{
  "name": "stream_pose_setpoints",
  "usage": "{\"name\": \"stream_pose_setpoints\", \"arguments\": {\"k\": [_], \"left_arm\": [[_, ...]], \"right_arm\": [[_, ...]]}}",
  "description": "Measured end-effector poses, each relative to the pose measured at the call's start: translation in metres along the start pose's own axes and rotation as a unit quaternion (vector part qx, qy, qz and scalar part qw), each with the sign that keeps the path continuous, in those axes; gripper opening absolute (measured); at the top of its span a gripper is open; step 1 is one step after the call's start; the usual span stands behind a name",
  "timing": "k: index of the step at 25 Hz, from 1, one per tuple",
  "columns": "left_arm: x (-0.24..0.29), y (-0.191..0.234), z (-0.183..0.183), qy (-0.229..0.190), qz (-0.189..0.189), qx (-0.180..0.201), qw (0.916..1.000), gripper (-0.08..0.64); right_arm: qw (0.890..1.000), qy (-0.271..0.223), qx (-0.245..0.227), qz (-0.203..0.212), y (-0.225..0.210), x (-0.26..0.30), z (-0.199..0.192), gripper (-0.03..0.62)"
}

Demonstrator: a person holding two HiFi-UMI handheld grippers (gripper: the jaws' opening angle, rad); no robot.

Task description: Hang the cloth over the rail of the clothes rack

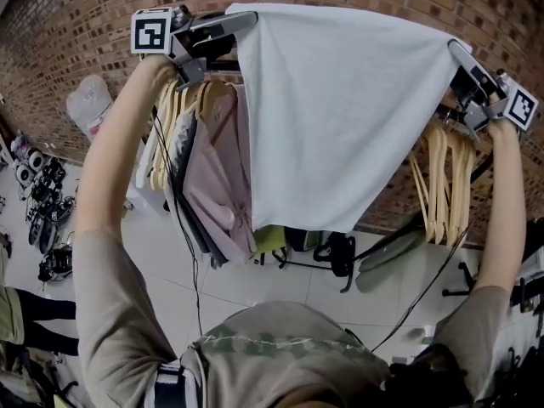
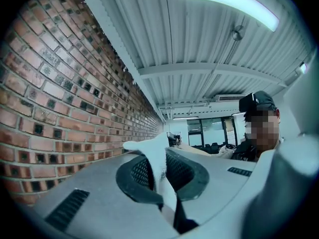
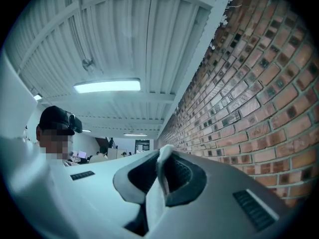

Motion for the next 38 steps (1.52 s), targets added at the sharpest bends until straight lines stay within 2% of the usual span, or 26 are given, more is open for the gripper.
{"name": "stream_pose_setpoints", "arguments": {"k": [6, 9, 12, 20, 28, 32, 38], "left_arm": [[-0.008, 0.019, 0.021, -0.018, 0.024, 0.008, 0.9995, 0.015], [-0.004, 0.026, 0.027, -0.042, 0.01, -0.007, 0.999, 0.015], [-0.006, 0.033, 0.028, -0.054, 0.013, -0.018, 0.9983, 0.015], [-0.009, 0.052, 0.053, -0.038, 0.051, -0.024, 0.9977, 0.015], [-0.009, 0.056, 0.064, -0.05, 0.039, -0.024, 0.9977, 0.015], [-0.008, 0.067, 0.055, -0.037, 0.035, -0.03, 0.9982, 0.015], [-0.009, 0.092, 0.043, -0.029, 0.066, -0.041, 0.9965, 0.015]], "right_arm": [[1.0, 0.008, 0.008, 0.0, -0.016, 0.018, 0.026, 0.021], [1.0, 0.004, 0.003, 0.0, -0.025, 0.023, 0.028, 0.021], [1.0, 0.006, 0.004, 0.005, -0.033, 0.031, 0.023, 0.021], [1.0, 0.011, 0.016, -0.007, -0.053, 0.044, 0.029, 0.021], [1.0, -0.018, 0.012, -0.014, -0.069, 0.049, 0.042, 0.021], [0.999, -0.011, 0.015, -0.027, -0.085, 0.053, 0.04, 0.021], [0.998, -0.013, 0.037, -0.044, -0.116, 0.06, 0.036, 0.021]]}}
Point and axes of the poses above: the fingertips, and each gripper's own axes: x forward along the fingers, y to its left, z out of its top, the point moved 10 cm from there along -x, backward along the fingers, and after that the axes turned 6 degrees about -z, right-handed, at the moved point
